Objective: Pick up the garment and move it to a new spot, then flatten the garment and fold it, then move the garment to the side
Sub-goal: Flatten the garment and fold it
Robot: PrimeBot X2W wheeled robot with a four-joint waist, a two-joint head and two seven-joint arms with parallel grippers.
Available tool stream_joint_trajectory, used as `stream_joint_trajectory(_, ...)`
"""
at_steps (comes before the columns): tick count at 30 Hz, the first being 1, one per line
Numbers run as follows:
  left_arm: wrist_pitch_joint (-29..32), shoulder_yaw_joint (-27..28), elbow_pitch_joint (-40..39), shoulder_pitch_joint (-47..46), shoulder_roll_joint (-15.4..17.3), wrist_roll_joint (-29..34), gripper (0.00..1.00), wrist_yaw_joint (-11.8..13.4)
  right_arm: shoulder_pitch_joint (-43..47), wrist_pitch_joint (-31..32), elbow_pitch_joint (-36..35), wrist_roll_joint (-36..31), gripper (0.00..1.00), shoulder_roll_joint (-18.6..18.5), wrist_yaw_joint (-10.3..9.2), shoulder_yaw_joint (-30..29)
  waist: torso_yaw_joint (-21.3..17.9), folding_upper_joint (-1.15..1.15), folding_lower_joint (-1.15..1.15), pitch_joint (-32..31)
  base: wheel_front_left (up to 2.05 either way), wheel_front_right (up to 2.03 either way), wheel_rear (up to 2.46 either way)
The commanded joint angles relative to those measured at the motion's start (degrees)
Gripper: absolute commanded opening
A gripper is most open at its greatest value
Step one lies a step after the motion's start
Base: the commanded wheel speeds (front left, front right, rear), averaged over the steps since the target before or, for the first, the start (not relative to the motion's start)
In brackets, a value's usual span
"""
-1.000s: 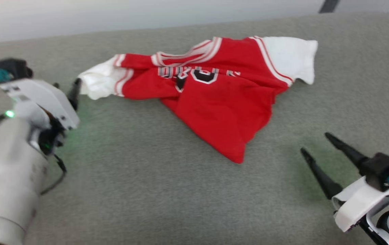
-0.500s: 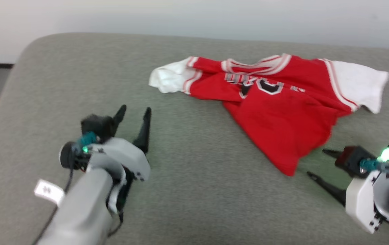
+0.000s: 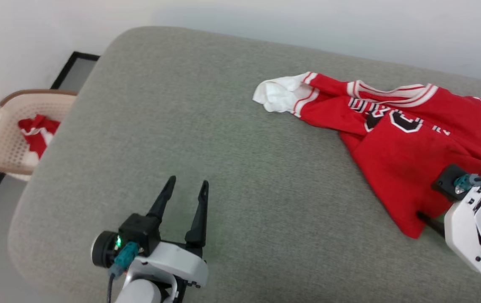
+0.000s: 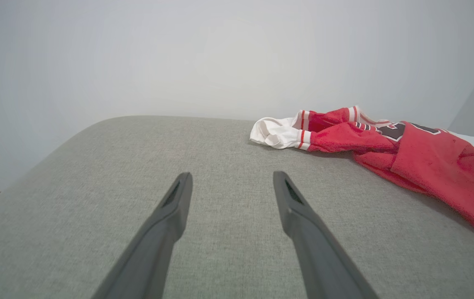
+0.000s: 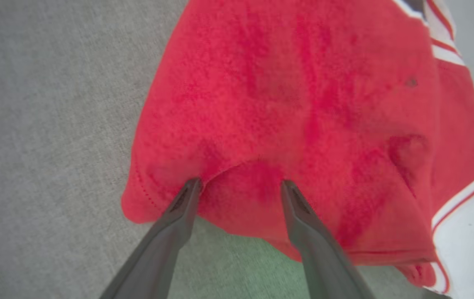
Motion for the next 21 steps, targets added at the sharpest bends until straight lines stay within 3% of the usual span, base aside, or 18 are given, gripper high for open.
stream_joint_trajectory(1,0.01,1.02,-0.51,0.99,-0.79,0.67,1.00,-0.68,-0.52,-0.27,1.10,0.75,1.00,0.84,-0.08,0.97,1.88,0.00,0.00,0.27,0.00,0.00,0.00)
stream_joint_trajectory(4,0.01,3.02,-0.88,2.14,-2.43,1.92,1.00,-1.94,-0.39,-0.37,3.37,1.14,1.00,1.88,-0.08,2.33,2.48,0.00,0.00,0.48,0.00,0.00,0.00)
stream_joint_trajectory(7,0.00,4.73,-1.00,2.73,-3.81,3.16,1.00,-3.34,0.17,-0.83,5.07,1.10,0.62,3.17,-0.08,3.01,2.82,0.00,0.00,0.61,0.00,0.00,0.00)
stream_joint_trajectory(9,0.00,5.95,-1.21,3.04,-4.55,3.87,1.00,-3.99,0.51,-0.61,5.69,0.89,0.29,3.94,-0.08,3.23,2.76,0.00,0.00,0.60,0.00,0.00,0.00)
stream_joint_trajectory(10,0.00,6.51,-1.30,3.23,-4.83,4.18,1.00,-4.34,0.67,-0.46,5.83,0.96,0.05,4.32,-0.08,3.28,2.67,0.00,0.00,0.58,0.00,0.00,0.00)
stream_joint_trajectory(11,0.00,7.00,-1.31,3.45,-5.14,4.59,1.00,-4.67,1.38,0.23,5.65,0.69,0.00,4.65,-0.08,3.33,2.59,0.00,0.00,0.52,0.00,0.00,0.00)
stream_joint_trajectory(16,0.00,9.30,-1.20,4.18,-6.22,5.90,1.00,-5.95,3.82,1.76,1.34,2.19,0.00,4.66,-0.02,3.40,2.10,0.00,0.00,-0.40,0.00,0.00,0.00)
stream_joint_trajectory(21,0.00,11.75,-1.58,5.70,-6.84,6.48,1.00,-6.85,5.64,4.14,-9.41,5.37,0.00,2.95,-0.07,3.05,0.96,0.00,0.00,-1.55,0.00,0.00,0.00)
